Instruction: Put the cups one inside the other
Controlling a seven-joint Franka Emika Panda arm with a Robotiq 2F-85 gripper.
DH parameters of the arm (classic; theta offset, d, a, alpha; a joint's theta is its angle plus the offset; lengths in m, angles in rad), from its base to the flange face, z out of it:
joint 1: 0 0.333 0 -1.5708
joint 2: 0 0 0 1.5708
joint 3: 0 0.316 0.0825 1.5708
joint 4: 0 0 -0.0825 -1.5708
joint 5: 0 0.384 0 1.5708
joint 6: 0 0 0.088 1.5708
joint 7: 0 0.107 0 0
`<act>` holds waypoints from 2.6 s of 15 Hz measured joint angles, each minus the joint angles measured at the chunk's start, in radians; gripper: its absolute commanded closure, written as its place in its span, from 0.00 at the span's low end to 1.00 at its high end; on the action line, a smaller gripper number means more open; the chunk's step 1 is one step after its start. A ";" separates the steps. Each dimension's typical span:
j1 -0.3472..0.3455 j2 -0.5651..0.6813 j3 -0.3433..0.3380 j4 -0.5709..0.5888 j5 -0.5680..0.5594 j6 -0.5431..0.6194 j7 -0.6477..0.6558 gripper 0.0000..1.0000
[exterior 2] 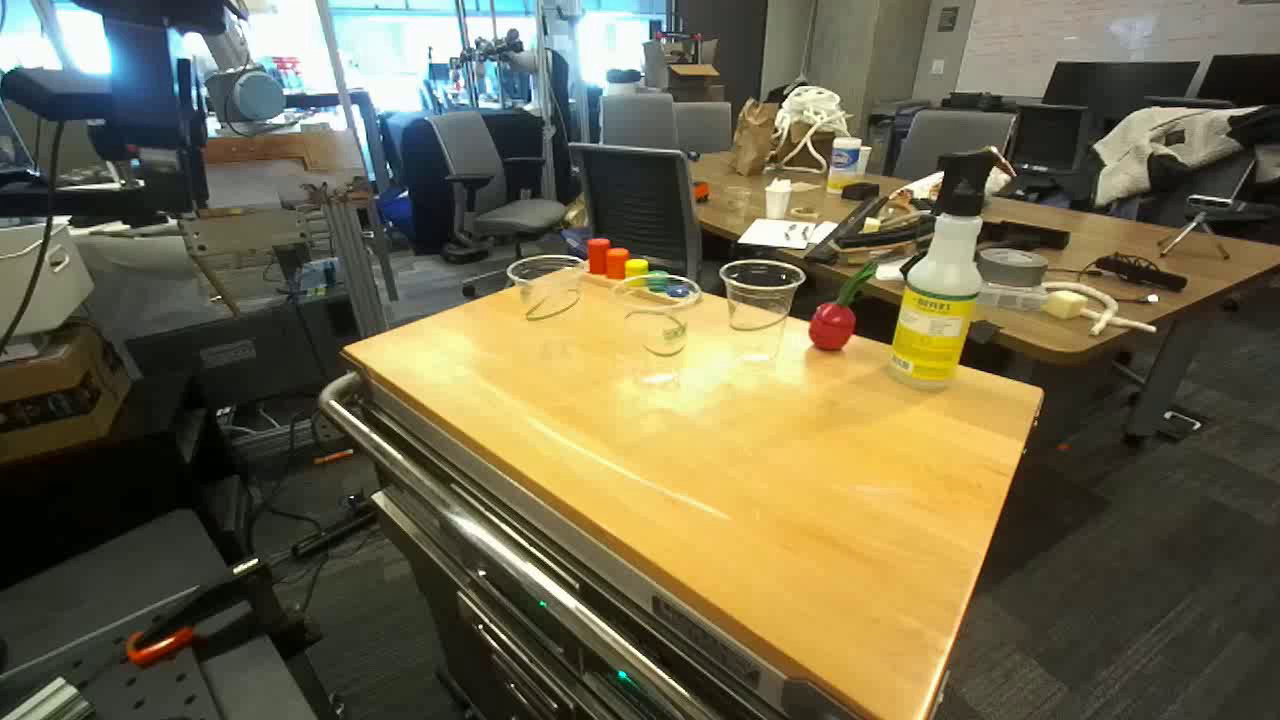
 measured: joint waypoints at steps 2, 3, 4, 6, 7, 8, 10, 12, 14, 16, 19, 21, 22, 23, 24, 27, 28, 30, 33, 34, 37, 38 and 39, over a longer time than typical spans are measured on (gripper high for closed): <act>0.000 0.000 0.000 0.007 0.000 0.001 0.000 0.00; 0.000 -0.002 0.000 0.010 0.000 0.001 0.000 0.00; 0.000 -0.003 0.000 0.010 0.000 0.001 0.000 0.00; 0.000 -0.003 0.000 0.010 0.000 0.001 0.000 0.00; 0.000 -0.003 0.000 0.010 0.000 0.001 0.000 0.00; 0.000 -0.003 0.000 0.010 0.000 0.001 0.000 0.00; 0.000 -0.001 -0.001 0.008 0.000 0.001 0.000 0.00; -0.007 0.013 -0.010 0.008 -0.001 0.011 -0.002 0.00; -0.027 0.051 -0.033 0.019 -0.014 0.044 -0.008 0.00; -0.056 0.117 -0.067 0.050 -0.028 0.092 -0.027 0.00; -0.083 0.249 -0.137 0.124 -0.029 0.162 -0.096 0.00; -0.094 0.344 -0.181 0.184 -0.029 0.203 -0.130 0.00; -0.099 0.395 -0.200 0.217 -0.029 0.216 -0.142 0.00; -0.103 0.445 -0.215 0.249 -0.032 0.228 -0.145 0.00; -0.106 0.493 -0.227 0.281 -0.035 0.234 -0.145 0.00; -0.108 0.622 -0.252 0.372 -0.066 0.246 -0.137 0.00; -0.108 0.657 -0.257 0.396 -0.084 0.260 -0.126 0.00; -0.107 0.714 -0.264 0.437 -0.123 0.297 -0.087 0.00; -0.105 0.776 -0.275 0.485 -0.203 0.338 -0.004 0.00; -0.104 0.791 -0.280 0.495 -0.227 0.350 0.025 0.00; -0.098 0.834 -0.296 0.521 -0.264 0.363 0.083 0.00; -0.098 0.848 -0.299 0.529 -0.264 0.363 0.089 0.00; -0.098 0.862 -0.302 0.536 -0.264 0.363 0.092 0.00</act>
